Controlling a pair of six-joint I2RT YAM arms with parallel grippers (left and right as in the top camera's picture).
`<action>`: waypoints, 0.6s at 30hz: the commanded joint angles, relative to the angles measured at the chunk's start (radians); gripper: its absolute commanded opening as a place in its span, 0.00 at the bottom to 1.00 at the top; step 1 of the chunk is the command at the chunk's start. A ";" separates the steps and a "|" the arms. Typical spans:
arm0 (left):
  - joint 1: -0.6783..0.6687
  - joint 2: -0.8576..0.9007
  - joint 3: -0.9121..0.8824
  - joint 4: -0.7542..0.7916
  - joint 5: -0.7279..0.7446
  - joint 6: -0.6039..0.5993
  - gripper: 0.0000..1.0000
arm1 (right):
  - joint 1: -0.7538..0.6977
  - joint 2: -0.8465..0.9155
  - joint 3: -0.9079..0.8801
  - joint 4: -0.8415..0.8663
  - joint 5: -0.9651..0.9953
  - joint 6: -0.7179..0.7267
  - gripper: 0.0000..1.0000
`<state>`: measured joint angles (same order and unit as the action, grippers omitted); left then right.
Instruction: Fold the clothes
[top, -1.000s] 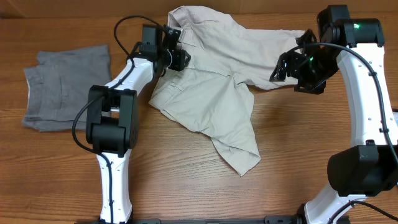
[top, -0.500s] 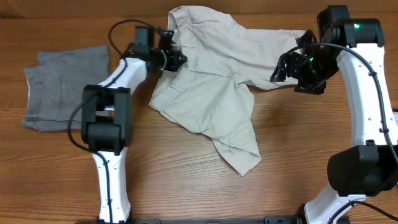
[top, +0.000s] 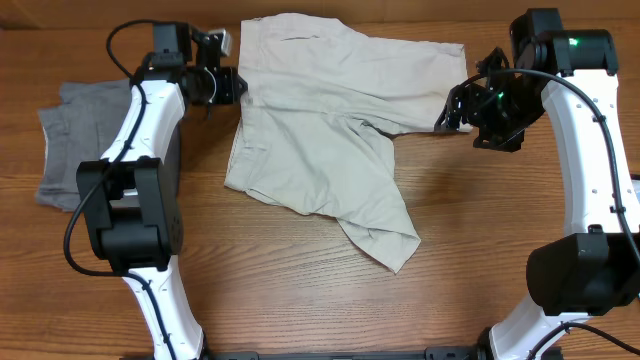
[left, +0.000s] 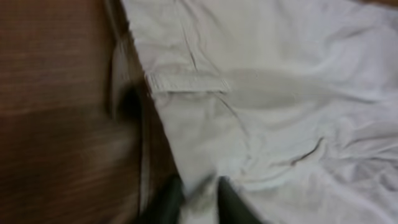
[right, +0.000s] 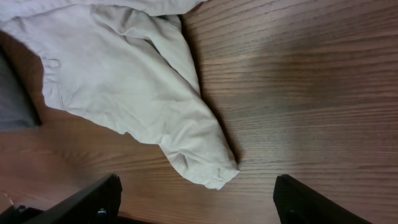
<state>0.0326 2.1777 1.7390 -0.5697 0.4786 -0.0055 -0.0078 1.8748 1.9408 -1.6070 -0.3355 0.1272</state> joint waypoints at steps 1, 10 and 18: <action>-0.008 0.009 0.012 -0.034 -0.124 0.053 0.63 | -0.004 -0.008 -0.003 0.005 0.003 -0.001 0.83; 0.013 -0.076 0.013 -0.217 -0.119 0.069 0.67 | -0.016 -0.008 -0.003 0.040 0.027 0.020 0.83; -0.006 -0.293 0.013 -0.486 -0.163 0.193 0.64 | -0.055 -0.131 -0.002 0.047 0.040 0.042 0.81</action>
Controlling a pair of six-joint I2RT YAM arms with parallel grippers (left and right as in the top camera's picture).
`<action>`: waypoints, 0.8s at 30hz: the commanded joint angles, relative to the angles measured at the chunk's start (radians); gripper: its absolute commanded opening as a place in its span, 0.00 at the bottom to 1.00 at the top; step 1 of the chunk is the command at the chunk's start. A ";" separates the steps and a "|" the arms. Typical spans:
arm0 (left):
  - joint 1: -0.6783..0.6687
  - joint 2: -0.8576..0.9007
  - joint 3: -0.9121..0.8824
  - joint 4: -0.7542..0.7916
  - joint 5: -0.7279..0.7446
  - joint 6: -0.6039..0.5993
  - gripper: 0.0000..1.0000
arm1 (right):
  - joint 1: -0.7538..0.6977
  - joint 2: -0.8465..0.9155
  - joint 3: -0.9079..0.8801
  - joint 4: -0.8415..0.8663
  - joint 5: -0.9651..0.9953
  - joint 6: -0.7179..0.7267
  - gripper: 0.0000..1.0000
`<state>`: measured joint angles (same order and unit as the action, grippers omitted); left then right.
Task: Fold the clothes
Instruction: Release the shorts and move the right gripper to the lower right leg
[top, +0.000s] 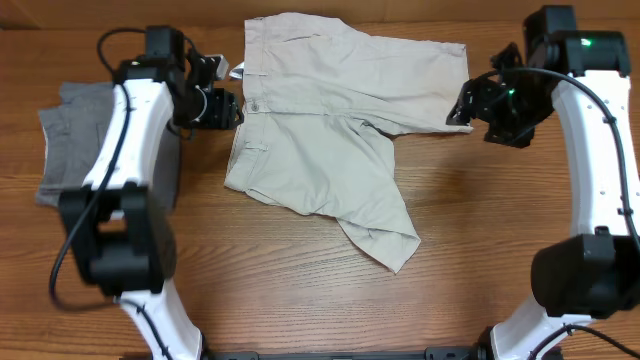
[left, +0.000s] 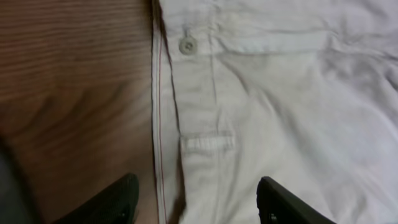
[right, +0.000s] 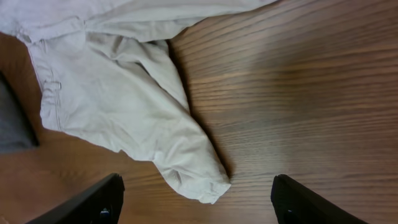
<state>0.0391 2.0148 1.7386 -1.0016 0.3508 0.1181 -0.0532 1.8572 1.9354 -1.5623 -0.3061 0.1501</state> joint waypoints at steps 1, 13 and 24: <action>-0.021 -0.153 0.013 -0.105 -0.054 0.070 0.64 | -0.010 -0.148 0.003 0.002 0.010 0.029 0.82; -0.051 -0.131 -0.261 -0.145 -0.140 0.047 0.64 | -0.010 -0.457 0.003 -0.100 0.022 0.150 0.82; -0.051 -0.123 -0.484 0.241 -0.164 0.101 0.52 | -0.010 -0.463 0.003 -0.113 0.026 0.130 0.80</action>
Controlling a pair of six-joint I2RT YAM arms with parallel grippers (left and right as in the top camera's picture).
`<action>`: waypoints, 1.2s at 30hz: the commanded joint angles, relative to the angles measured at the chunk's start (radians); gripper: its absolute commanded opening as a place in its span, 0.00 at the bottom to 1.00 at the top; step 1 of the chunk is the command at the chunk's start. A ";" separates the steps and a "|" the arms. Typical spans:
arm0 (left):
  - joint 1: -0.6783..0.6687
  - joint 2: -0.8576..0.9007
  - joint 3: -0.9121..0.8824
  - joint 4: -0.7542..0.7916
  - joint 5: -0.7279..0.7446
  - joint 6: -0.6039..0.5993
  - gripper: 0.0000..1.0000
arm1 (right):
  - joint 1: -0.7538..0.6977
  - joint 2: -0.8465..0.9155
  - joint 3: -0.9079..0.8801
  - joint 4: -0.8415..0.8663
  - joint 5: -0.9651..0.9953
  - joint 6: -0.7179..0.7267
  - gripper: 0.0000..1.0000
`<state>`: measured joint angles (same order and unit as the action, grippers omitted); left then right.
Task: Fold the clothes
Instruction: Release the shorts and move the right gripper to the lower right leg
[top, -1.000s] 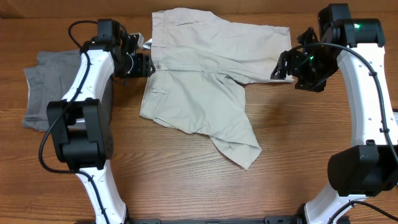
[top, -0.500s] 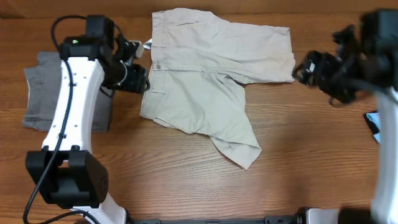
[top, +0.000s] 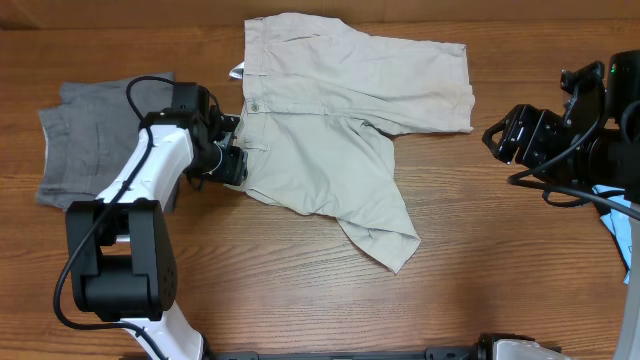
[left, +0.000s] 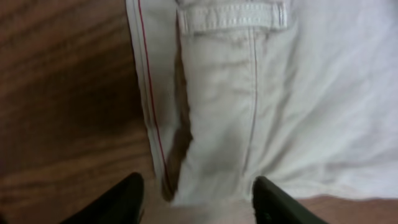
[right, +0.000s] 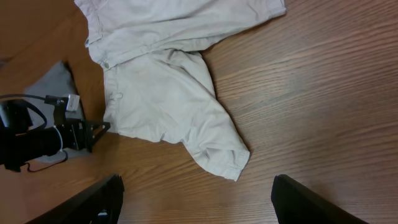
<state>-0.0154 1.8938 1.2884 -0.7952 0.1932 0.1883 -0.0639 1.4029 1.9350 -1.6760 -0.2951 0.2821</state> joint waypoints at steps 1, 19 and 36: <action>0.003 -0.002 -0.043 0.060 -0.007 0.040 0.42 | 0.001 -0.009 0.003 0.001 0.019 -0.004 0.80; 0.183 -0.043 0.058 -0.148 0.077 -0.114 0.04 | 0.001 0.033 -0.008 0.017 0.085 -0.019 0.81; 0.198 -0.040 0.021 -0.158 -0.006 -0.136 0.04 | 0.006 0.082 -0.768 0.370 -0.170 -0.066 0.88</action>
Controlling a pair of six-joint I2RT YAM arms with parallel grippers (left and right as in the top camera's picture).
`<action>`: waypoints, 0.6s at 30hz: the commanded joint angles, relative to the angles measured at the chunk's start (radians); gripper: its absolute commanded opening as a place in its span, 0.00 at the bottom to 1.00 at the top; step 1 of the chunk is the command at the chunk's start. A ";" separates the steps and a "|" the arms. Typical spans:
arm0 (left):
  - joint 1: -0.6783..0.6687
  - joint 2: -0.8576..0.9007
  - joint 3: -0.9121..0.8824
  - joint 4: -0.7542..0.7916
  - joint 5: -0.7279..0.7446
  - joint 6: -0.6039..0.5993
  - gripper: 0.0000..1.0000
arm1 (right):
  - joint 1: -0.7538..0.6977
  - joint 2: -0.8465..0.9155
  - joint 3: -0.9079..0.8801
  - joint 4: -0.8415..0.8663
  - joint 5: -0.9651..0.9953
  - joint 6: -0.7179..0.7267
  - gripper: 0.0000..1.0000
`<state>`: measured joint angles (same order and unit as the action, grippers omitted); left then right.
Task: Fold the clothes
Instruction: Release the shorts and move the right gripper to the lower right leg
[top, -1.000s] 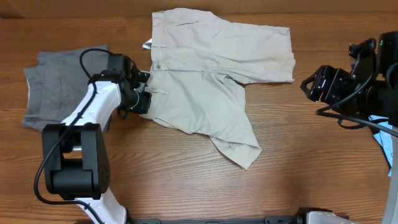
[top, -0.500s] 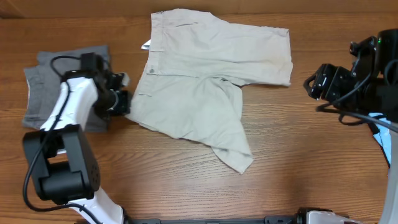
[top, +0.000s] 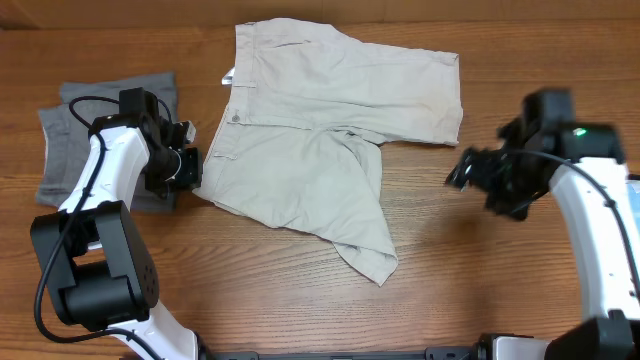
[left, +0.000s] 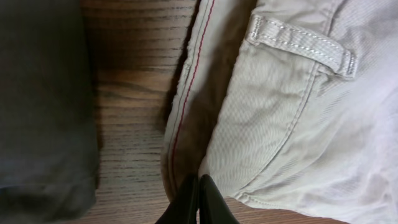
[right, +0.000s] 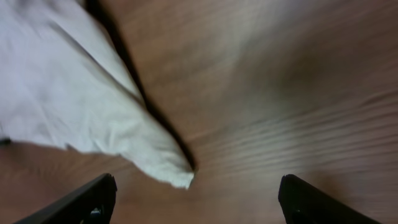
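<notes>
Beige shorts (top: 320, 130) lie spread on the wooden table, waistband to the left, legs to the right, with the lower leg crumpled to a point near the front. My left gripper (top: 190, 170) is shut on the waistband's lower corner; the left wrist view shows the black fingers (left: 198, 202) pinched on the folded edge of the shorts (left: 292, 118) below a belt loop. My right gripper (top: 462, 178) stands open over bare wood to the right of the shorts. In the right wrist view the gripper (right: 196, 205) is spread wide, with the leg's tip (right: 124, 137) ahead of it.
A folded grey garment (top: 60, 150) lies at the table's left edge, just beyond my left gripper, and fills the left side of the left wrist view as the grey garment (left: 43, 93). Bare wood (top: 500, 290) stretches in front of and to the right of the shorts.
My left gripper, then open around the waistband's lower corner, is now shut on it, and the shorts lie a little farther left. My right gripper has come in from the far right, closer to the shorts.
First my left gripper was by the upper waistband and my right one by the upper leg's hem. Both then stood open at those places. Later the left was open at the lower waistband corner and the right far off; now the left grips that corner.
</notes>
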<state>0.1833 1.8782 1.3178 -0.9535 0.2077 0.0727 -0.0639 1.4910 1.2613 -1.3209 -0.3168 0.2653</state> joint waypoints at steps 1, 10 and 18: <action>0.000 -0.024 -0.009 0.000 -0.020 -0.020 0.04 | 0.010 -0.006 -0.138 0.026 -0.196 -0.068 0.87; 0.000 -0.024 -0.009 0.009 -0.002 -0.021 0.04 | 0.116 -0.006 -0.450 0.193 -0.637 -0.041 0.86; 0.000 -0.024 -0.009 0.011 0.003 -0.021 0.04 | 0.154 -0.006 -0.612 0.593 -0.671 0.409 0.78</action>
<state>0.1833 1.8782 1.3167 -0.9432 0.2077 0.0715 0.0826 1.4971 0.6861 -0.7811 -0.9352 0.4755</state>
